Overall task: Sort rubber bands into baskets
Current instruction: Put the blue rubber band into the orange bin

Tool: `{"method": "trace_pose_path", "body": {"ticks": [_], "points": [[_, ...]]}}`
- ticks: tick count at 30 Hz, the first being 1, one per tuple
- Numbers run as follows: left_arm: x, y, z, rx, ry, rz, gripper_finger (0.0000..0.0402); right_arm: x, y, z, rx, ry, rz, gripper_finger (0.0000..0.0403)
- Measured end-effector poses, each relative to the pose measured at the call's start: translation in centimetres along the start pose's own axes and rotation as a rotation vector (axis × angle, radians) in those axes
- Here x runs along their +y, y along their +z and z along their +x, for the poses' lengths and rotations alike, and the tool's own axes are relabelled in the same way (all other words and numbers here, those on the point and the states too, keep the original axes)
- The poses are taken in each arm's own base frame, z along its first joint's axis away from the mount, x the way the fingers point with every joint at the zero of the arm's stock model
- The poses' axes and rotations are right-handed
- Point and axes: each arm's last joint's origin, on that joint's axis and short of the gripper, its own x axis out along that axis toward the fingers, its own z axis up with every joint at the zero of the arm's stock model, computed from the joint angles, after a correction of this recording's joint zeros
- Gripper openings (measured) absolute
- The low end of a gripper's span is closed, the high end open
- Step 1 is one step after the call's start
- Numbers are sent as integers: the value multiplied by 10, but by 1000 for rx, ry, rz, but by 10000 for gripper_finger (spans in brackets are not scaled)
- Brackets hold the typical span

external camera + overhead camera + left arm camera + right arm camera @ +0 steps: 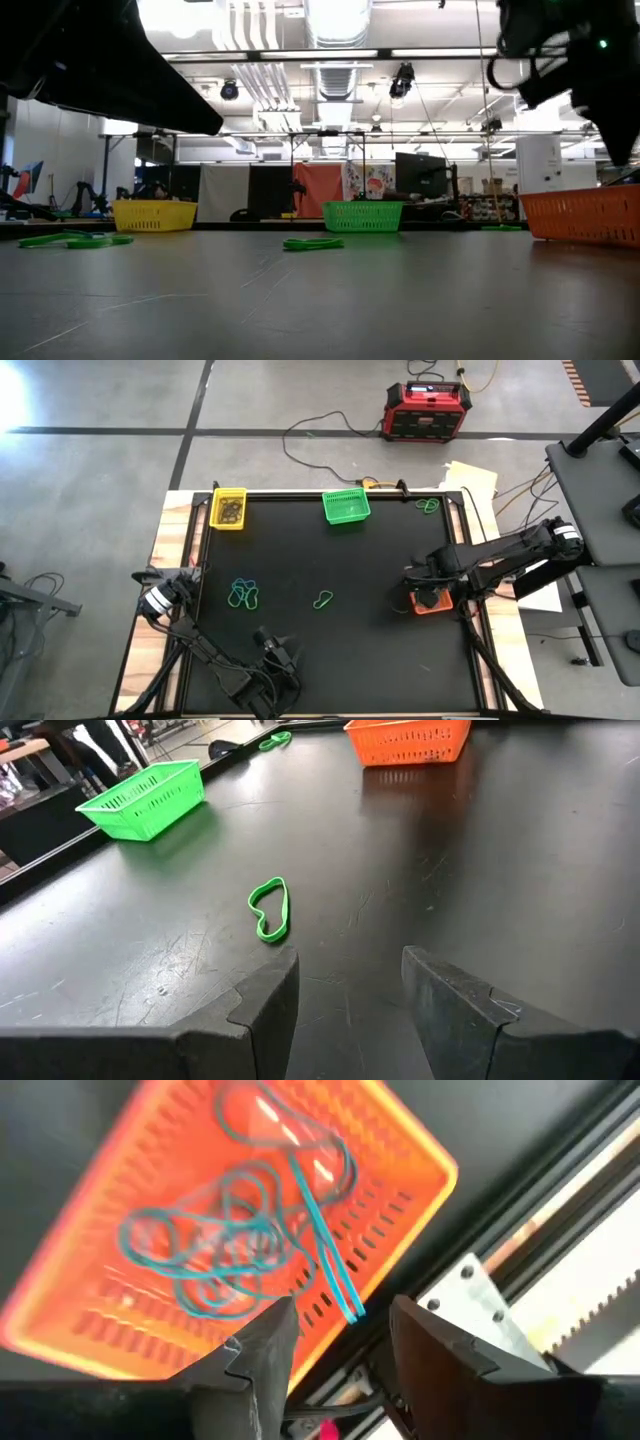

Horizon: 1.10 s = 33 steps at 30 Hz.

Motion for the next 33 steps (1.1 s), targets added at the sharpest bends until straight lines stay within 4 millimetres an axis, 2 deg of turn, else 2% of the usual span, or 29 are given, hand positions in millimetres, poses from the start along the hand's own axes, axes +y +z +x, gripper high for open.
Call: {"method": "trace_pose_path", "body": {"ticks": [5,12,24,33], "points": [[0,0,-1,0,-3,-3,165,0,-4,25,48,-31,-47,155],[0,0,0,0,-1,-1,165,8,1,30,48,-15,-73,140],[0,0,0,0,-1,-2,165,22,10,50,143,-132,-83,74],[0,0,0,0,-1,-2,165,24,12,53,144,-164,-88,13]]}}
